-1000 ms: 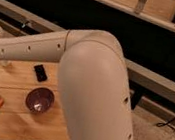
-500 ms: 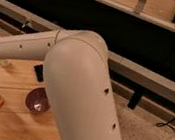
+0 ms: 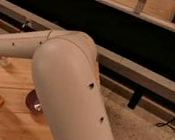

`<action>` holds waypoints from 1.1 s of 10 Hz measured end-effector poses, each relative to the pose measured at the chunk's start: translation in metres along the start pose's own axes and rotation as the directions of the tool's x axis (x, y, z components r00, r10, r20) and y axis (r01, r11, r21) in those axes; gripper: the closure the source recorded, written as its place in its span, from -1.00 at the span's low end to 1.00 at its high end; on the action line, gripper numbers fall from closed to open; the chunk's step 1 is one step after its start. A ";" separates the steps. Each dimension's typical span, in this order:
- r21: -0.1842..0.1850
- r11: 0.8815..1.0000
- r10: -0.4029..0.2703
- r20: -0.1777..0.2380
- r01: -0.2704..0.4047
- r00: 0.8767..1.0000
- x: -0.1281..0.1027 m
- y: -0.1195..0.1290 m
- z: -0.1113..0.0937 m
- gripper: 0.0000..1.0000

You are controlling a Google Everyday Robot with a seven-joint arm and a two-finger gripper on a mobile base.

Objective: Place the white sponge in the ceramic cup

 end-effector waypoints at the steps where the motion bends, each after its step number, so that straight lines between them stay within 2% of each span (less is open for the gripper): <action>1: -0.003 1.000 -0.005 -0.004 0.005 1.000 -0.003 0.002 0.004 0.94; 6: -0.017 1.000 -0.022 -0.023 0.022 0.999 -0.012 0.008 0.023 0.94; 11: -0.029 0.999 -0.034 -0.053 0.033 0.998 -0.012 0.013 0.043 0.94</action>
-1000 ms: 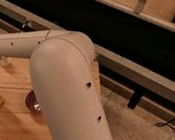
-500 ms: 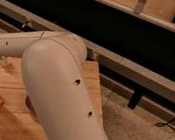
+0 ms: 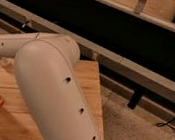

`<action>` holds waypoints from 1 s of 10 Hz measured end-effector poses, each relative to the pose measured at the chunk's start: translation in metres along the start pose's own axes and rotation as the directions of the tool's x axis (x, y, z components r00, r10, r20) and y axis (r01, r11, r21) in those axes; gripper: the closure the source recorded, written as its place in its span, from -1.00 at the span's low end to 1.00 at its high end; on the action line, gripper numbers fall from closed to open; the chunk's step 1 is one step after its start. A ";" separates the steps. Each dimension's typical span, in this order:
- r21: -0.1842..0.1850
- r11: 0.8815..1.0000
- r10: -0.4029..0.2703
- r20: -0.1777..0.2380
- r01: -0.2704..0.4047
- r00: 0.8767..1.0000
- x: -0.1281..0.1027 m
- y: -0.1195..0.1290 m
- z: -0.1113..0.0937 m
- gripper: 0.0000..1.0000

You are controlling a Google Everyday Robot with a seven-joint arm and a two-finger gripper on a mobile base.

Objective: Place the white sponge in the ceramic cup

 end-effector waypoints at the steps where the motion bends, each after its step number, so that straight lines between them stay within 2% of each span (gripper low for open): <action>1: -0.002 1.000 -0.001 -0.007 0.001 1.000 0.000 0.000 0.004 0.94; 10: -0.007 1.000 -0.016 -0.072 0.015 0.997 0.004 -0.005 0.039 0.94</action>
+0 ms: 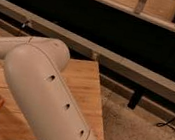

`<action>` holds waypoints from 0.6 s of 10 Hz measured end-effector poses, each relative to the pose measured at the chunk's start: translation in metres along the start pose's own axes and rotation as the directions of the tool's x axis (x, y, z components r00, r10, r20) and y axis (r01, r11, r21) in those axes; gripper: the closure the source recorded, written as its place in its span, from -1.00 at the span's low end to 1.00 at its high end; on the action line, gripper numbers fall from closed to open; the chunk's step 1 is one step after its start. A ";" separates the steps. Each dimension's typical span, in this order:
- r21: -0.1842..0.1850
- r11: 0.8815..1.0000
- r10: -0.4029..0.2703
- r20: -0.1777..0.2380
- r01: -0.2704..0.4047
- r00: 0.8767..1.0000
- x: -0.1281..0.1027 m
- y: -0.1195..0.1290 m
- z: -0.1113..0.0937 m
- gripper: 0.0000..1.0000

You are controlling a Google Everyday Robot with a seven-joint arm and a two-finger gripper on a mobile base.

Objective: Place the white sponge in the ceramic cup

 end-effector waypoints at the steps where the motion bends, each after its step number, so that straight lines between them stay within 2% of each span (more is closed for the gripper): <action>1: 0.001 1.000 0.002 -0.010 -0.002 1.000 0.001 -0.001 0.005 0.94; 4: 0.003 1.000 0.001 -0.023 -0.001 1.000 0.000 -0.002 0.011 0.90; 6: 0.005 1.000 -0.003 -0.028 0.003 1.000 -0.002 -0.001 0.013 0.50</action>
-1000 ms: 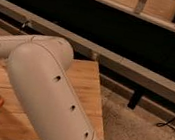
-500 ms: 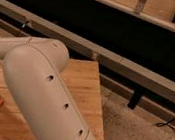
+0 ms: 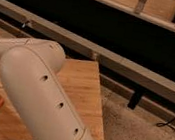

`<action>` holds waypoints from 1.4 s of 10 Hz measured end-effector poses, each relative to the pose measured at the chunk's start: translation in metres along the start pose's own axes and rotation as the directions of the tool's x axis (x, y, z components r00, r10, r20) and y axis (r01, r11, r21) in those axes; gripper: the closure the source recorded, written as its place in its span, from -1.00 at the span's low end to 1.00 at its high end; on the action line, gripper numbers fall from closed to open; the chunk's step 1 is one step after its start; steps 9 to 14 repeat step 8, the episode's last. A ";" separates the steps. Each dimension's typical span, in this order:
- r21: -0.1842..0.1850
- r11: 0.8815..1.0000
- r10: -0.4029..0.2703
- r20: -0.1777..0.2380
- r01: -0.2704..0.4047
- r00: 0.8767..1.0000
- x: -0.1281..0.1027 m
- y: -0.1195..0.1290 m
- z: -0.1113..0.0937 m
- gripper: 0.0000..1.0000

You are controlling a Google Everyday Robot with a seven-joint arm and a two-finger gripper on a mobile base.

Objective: Place the white sponge in the ceramic cup

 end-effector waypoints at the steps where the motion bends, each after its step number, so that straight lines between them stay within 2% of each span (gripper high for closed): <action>1: 0.001 1.000 -0.001 -0.002 0.001 1.000 0.000 0.000 0.001 0.36; 5: 0.005 1.000 -0.002 -0.005 0.002 1.000 0.000 -0.002 0.004 -0.47; 6: 0.005 1.000 -0.002 -0.006 0.002 1.000 0.000 -0.002 0.005 -0.57; 14: 0.006 1.000 -0.005 -0.009 0.005 1.000 0.000 -0.002 0.008 -0.60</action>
